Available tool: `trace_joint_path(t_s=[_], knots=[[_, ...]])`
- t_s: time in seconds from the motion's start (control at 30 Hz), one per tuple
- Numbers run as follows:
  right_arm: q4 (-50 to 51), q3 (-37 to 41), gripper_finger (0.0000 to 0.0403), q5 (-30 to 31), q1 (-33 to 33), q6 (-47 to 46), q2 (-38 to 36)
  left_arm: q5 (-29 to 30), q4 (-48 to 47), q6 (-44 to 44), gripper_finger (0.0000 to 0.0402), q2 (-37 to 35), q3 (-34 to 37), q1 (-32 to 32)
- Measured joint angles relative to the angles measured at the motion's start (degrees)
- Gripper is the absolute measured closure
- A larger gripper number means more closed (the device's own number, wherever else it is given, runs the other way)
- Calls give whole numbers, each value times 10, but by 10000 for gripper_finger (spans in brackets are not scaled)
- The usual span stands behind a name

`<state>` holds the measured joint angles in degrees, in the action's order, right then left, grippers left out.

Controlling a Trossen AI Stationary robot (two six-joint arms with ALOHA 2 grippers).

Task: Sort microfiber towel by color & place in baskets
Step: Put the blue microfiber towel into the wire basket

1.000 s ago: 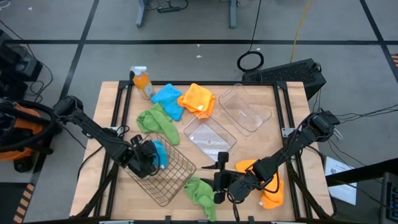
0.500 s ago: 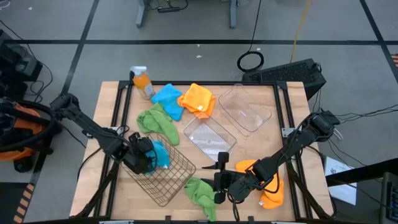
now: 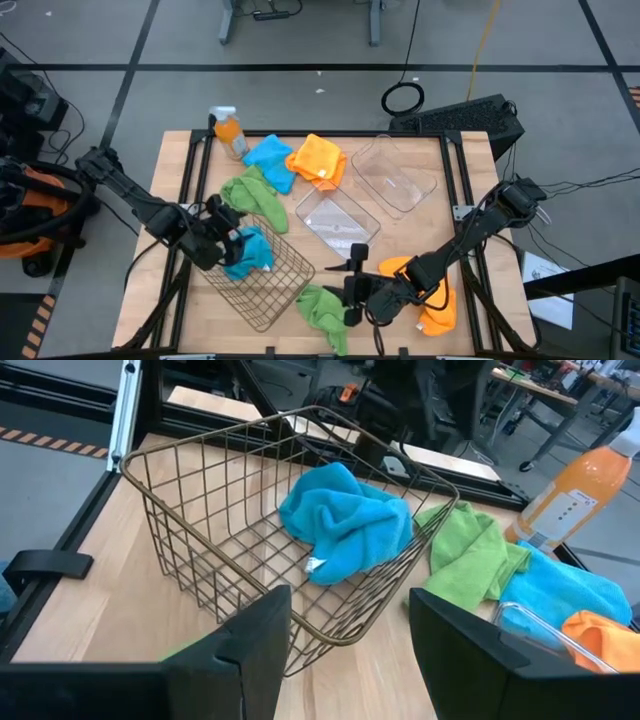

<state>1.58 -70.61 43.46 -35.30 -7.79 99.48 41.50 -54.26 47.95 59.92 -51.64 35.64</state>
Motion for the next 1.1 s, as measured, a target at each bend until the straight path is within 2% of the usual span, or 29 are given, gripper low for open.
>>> trace_joint_path(t_s=[0.07,0.27,0.5,0.7,0.77,0.87,1.1], knots=[[0,0,209,0,3,0,0,27,0,-24,107,0,0,-5],[0,0,209,0,13,0,0,22,8,-70,107,-5,-7,-68],[0,0,209,0,20,4,0,-11,30,-202,107,-4,-11,-214],[0,0,209,0,35,20,0,-21,140,-364,107,-4,-11,-334],[0,0,209,0,41,24,0,-54,185,-423,107,-4,-11,-371],[0,0,209,0,51,29,0,-133,234,-485,107,-4,-11,-431],[0,0,209,0,77,40,0,-311,250,-581,107,9,-11,-590]])
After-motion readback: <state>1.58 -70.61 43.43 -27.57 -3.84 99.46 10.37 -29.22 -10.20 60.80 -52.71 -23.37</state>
